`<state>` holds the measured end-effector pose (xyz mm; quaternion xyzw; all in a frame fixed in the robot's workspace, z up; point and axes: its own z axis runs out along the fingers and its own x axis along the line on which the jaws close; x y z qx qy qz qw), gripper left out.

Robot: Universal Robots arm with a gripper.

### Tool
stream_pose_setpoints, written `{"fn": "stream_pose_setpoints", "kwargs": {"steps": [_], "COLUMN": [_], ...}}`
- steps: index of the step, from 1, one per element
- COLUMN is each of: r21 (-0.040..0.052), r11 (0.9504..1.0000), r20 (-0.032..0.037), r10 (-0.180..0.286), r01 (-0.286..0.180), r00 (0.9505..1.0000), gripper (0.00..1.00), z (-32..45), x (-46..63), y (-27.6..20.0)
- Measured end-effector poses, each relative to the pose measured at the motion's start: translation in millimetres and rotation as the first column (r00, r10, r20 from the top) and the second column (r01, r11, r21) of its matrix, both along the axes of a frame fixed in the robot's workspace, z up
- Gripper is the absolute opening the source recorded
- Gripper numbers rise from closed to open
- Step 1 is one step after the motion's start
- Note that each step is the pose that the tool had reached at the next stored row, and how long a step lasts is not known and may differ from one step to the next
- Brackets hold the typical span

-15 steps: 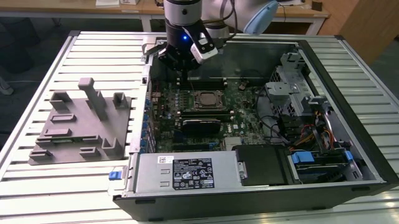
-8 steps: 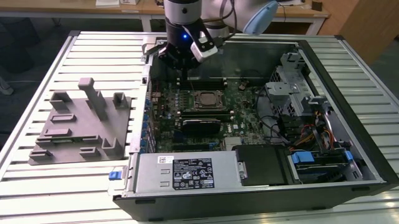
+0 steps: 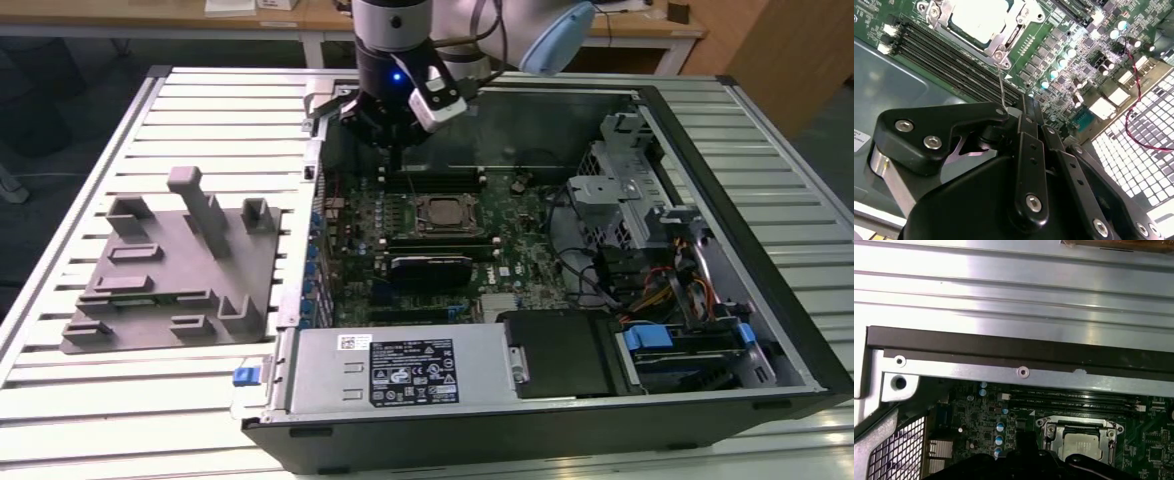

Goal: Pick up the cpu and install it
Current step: 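Install the first cpu locking lever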

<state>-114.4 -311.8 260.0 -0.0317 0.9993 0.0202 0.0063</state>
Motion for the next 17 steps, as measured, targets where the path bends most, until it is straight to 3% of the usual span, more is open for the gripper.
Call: {"fn": "stream_pose_setpoints", "kwargs": {"steps": [6,17], "r21": [0.0017,0.0028], "r11": [1.0000,1.0000], "r20": [0.0001,0.0000], "r10": [0.000,0.000], "r01": [0.000,0.000], "r00": [1.0000,1.0000], "gripper": [0.11,0.11], "z": [0.0,0.0], "x": [11.3,48.2], "y": [0.0,0.0]}}
